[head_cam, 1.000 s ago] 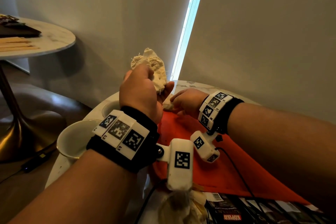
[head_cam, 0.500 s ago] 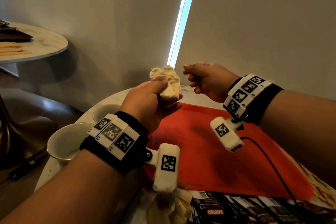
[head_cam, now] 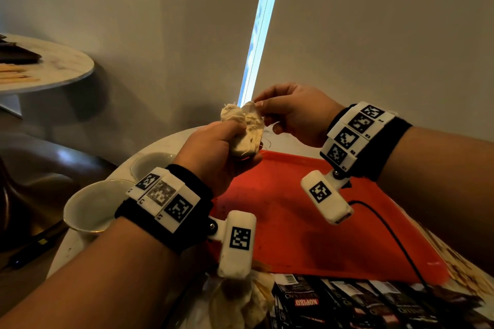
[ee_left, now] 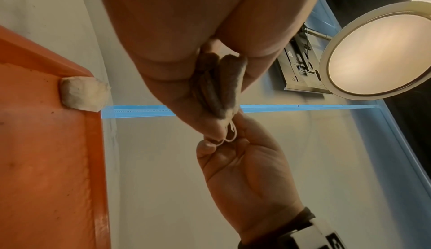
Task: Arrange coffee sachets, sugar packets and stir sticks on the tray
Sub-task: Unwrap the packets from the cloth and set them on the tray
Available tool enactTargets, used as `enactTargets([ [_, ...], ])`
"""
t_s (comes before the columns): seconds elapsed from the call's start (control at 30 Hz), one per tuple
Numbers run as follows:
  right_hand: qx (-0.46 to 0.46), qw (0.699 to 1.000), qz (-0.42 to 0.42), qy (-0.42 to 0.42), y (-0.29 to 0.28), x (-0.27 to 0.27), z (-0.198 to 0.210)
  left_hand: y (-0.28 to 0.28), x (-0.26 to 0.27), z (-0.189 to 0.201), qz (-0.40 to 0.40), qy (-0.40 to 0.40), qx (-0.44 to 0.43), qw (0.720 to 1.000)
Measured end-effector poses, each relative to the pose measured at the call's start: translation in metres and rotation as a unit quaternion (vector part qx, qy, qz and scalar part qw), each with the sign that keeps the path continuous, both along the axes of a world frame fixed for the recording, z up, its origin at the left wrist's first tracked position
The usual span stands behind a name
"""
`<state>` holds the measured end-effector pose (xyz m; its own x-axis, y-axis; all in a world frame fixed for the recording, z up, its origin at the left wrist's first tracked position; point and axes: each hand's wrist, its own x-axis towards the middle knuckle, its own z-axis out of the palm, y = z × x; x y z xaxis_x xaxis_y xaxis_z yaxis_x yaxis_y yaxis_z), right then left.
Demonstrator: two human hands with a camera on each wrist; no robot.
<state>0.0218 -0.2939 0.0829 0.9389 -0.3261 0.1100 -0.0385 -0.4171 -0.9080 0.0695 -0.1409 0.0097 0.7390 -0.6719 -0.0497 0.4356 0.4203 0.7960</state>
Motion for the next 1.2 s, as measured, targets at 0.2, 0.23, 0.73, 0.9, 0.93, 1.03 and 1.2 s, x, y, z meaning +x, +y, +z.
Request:
enactTargets([
  [0.2, -0.004, 1.000, -0.021, -0.004, -0.002, 0.004, -0.002, -0.001, 0.000, -0.002, -0.006, -0.003, 0.004, 1.000],
  [0.23, -0.001, 1.000, -0.023, -0.008, -0.002, 0.004, -0.002, -0.001, 0.001, -0.003, -0.004, -0.002, 0.004, 1.000],
  [0.73, 0.025, 0.996, -0.078, -0.039, -0.001, 0.001, 0.001, -0.005, 0.006, -0.006, 0.021, 0.013, 0.002, 1.000],
  [0.9, 0.040, 0.992, -0.113, -0.047, -0.007, 0.002, 0.004, -0.004, 0.009, -0.004, 0.058, 0.022, 0.004, 0.998],
  [0.93, 0.040, 0.991, -0.122, -0.047, -0.009, 0.003, 0.004, -0.002, 0.010, -0.002, 0.076, 0.022, 0.000, 0.997],
  [1.03, 0.032, 0.986, -0.159, -0.040, -0.015, 0.007, 0.001, -0.001, 0.015, 0.000, 0.145, 0.020, -0.033, 0.989],
  [1.2, -0.016, 0.984, -0.175, 0.043, -0.016, 0.020, -0.013, 0.003, 0.018, 0.004, 0.220, -0.015, -0.092, 0.971],
])
